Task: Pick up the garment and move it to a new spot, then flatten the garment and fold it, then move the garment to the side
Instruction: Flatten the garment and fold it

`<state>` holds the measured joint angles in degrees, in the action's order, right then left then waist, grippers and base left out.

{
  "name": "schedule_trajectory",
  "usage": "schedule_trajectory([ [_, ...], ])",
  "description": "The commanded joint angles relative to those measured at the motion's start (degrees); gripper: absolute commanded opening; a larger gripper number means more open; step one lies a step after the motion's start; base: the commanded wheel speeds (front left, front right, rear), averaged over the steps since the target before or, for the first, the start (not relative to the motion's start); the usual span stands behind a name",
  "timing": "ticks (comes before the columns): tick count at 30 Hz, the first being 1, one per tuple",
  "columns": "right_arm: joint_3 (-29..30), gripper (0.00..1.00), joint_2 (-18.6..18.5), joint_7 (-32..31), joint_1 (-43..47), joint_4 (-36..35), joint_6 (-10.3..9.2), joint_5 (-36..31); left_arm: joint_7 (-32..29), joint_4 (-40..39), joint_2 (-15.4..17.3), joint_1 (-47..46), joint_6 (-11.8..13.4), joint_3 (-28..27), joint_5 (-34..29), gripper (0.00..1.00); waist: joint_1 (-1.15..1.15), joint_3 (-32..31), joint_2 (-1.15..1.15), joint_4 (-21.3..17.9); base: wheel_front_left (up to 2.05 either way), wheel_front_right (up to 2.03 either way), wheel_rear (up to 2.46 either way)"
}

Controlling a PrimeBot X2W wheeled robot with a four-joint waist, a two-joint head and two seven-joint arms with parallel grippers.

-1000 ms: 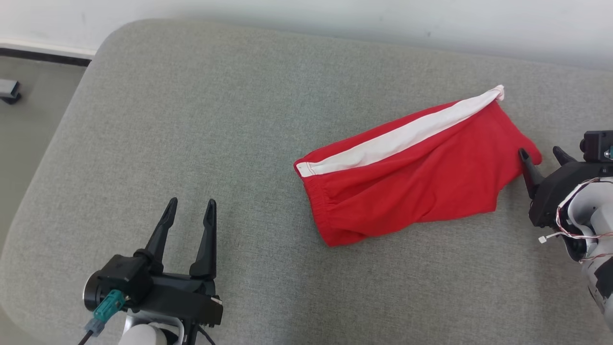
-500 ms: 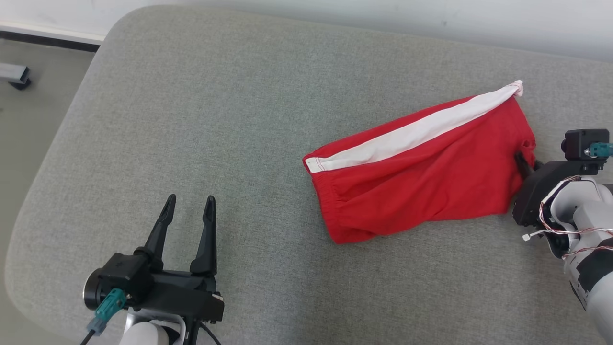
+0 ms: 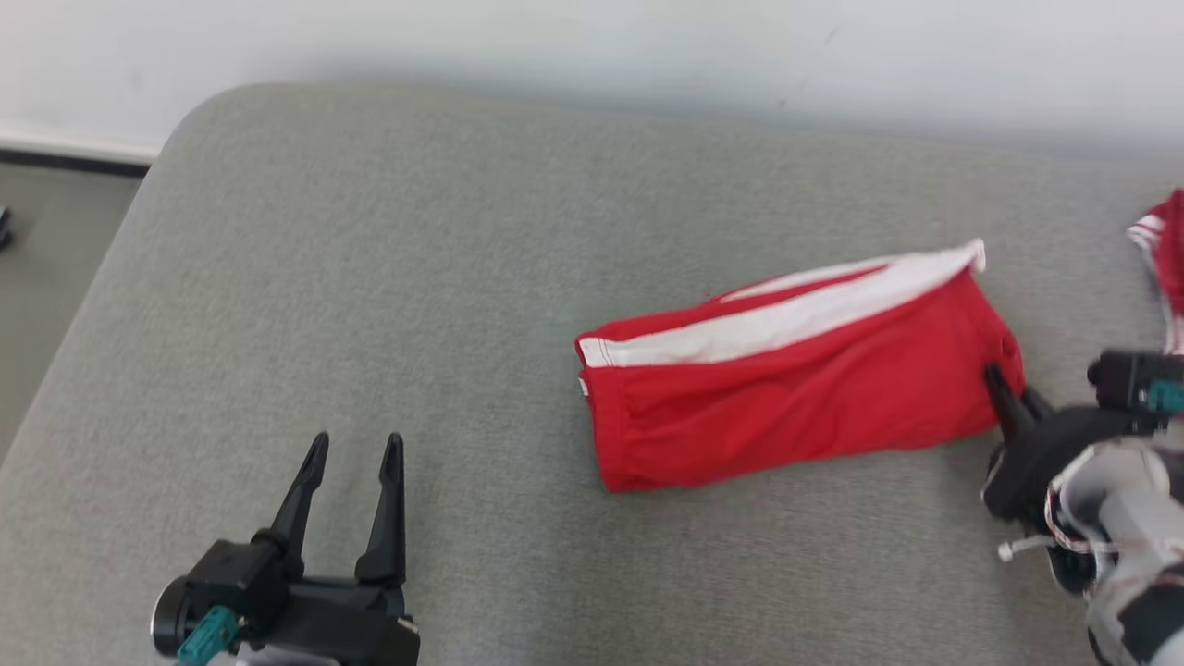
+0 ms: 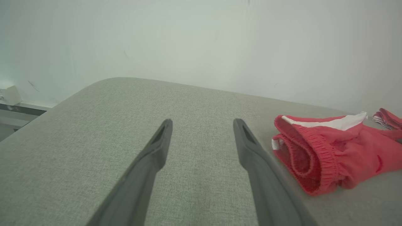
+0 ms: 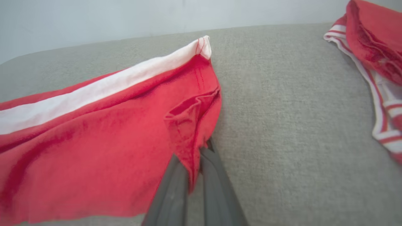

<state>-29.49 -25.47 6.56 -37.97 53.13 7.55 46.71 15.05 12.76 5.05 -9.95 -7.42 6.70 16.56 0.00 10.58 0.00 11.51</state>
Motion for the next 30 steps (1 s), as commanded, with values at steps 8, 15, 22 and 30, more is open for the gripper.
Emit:
schedule_trajectory([
  [8, 2.02, 0.0, -3.1, 2.6, 11.39, -7.5, -0.16, 4.84, 0.15, -0.96, 0.68, 3.22, -0.02, -0.67, -0.62, 1.0, 0.0, -4.1, 0.0, -4.57, 0.0, 0.0, 0.0],
  [15, 9.48, 0.0, -4.03, 4.63, 22.97, -15.45, -0.16, 6.05, 0.15, -1.7, 0.25, 4.55, -0.03, -0.81, -0.92, 1.0, 0.0, -5.56, 0.0, -5.67, 0.0, 0.0, 0.0],
  [22, 17.82, 0.0, -2.78, 2.42, 29.13, -20.54, -0.16, 1.83, 0.15, -2.27, 0.16, 5.95, -0.03, -1.76, -1.22, 1.0, 0.0, -6.75, 0.0, -6.56, 0.0, 0.0, 0.0],
  [30, 22.4, 0.0, 2.33, -1.95, 31.66, -32.97, -0.16, -7.85, 0.15, -2.21, 0.13, 6.49, -0.03, -2.06, -1.1, 1.0, 0.0, -7.85, 0.0, -6.22, 0.0, 0.0, 0.0],
])
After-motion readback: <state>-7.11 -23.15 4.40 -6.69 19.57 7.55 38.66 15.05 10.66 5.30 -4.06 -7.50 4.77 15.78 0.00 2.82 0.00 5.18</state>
